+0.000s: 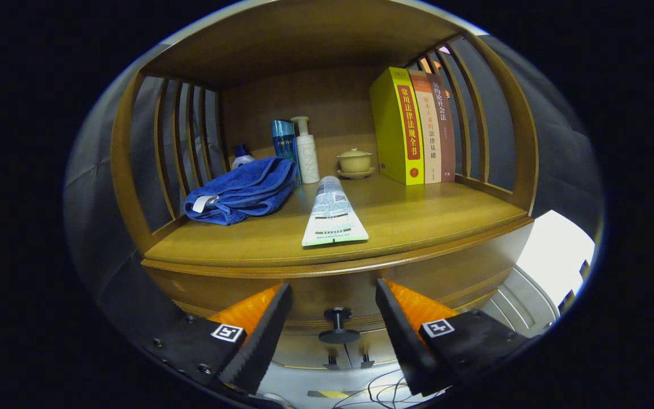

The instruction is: Pull open the drawer, take out the items inside it, and place them on the countertop above the cabinet.

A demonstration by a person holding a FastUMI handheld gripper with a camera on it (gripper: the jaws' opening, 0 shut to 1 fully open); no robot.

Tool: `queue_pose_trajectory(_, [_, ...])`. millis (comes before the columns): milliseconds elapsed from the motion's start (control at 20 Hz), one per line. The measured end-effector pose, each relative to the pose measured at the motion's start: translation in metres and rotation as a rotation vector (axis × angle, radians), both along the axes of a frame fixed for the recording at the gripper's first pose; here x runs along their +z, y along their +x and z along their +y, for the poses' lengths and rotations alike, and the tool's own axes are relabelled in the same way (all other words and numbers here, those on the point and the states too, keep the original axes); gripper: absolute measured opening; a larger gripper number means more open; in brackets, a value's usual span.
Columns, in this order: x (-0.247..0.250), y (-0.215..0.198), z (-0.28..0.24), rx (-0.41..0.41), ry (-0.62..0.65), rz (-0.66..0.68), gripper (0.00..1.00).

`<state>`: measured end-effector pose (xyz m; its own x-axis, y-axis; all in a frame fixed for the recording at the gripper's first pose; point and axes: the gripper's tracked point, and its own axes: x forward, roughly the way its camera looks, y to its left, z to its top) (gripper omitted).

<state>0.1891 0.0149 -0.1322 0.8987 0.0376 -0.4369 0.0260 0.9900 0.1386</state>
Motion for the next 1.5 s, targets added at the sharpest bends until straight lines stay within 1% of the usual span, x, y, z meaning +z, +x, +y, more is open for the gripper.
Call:
queue_pose_trajectory(100, [0.011, -0.004, 0.001, 0.002, 0.011, -0.02, 0.99])
queue_pose_trajectory(200, [0.027, -0.012, -0.002, 0.002, -0.007, -0.052, 0.99])
queue_pose_trajectory(450, [0.071, -0.055, -0.007, -0.015, 0.0, -0.144, 0.99])
queue_pose_trajectory(650, [0.102, -0.094, -0.004, -0.009, 0.026, -0.212, 0.98])
queue_pose_trajectory(950, [0.126, -0.142, 0.0, -0.027, -0.04, -0.298, 0.98])
queue_pose_trajectory(1250, [0.151, -0.17, -0.004, -0.05, -0.05, -0.358, 0.98])
queue_pose_trajectory(1500, [0.155, -0.174, -0.013, -0.069, -0.09, -0.379, 0.98])
